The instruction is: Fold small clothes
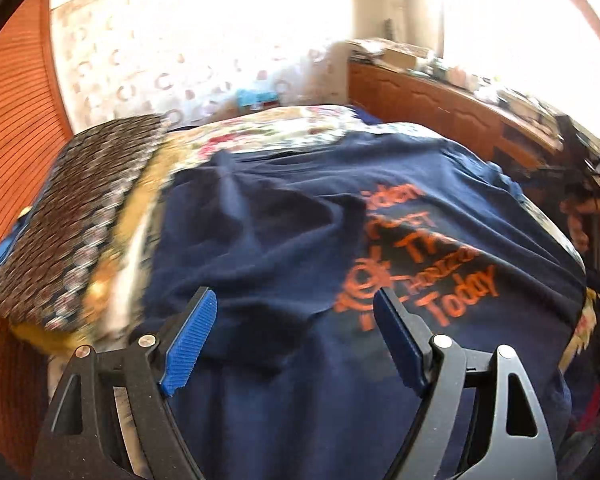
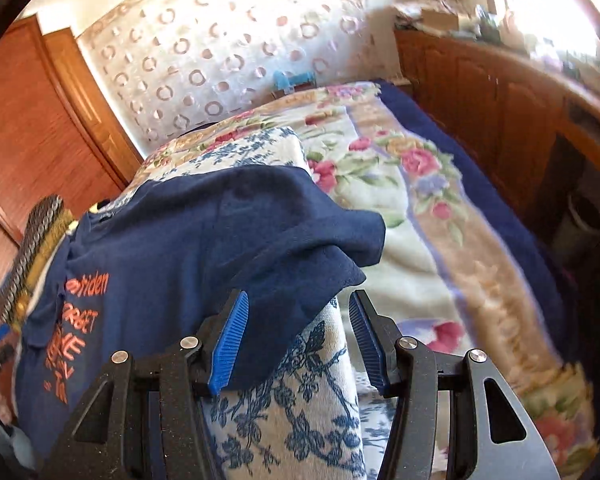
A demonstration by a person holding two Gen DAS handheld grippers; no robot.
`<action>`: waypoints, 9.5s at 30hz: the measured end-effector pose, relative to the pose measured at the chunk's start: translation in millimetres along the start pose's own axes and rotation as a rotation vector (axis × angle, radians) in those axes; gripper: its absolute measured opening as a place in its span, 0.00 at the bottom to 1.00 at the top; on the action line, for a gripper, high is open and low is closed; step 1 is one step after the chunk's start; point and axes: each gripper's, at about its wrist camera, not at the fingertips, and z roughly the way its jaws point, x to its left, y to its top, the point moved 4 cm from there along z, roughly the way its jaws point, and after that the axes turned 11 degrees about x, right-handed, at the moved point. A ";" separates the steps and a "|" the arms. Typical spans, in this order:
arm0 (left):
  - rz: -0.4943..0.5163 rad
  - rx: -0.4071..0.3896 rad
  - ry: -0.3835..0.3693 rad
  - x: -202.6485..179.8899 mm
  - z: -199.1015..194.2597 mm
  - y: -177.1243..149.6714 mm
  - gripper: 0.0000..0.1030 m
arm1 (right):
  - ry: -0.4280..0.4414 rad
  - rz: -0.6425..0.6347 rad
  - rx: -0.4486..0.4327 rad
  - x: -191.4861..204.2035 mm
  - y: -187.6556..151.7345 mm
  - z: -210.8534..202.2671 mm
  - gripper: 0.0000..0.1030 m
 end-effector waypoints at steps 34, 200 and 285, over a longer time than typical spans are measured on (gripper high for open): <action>0.120 0.144 -0.104 -78.4 74.7 30.3 0.80 | 0.107 -0.420 -0.143 132.5 10.0 -58.9 0.08; -0.074 0.286 0.007 100.6 142.6 129.9 0.22 | -0.101 -0.434 0.046 199.3 85.7 116.4 0.59; -0.194 0.003 -0.029 84.5 -124.6 -154.4 0.16 | -0.005 -0.465 0.021 175.4 -174.2 -127.5 0.31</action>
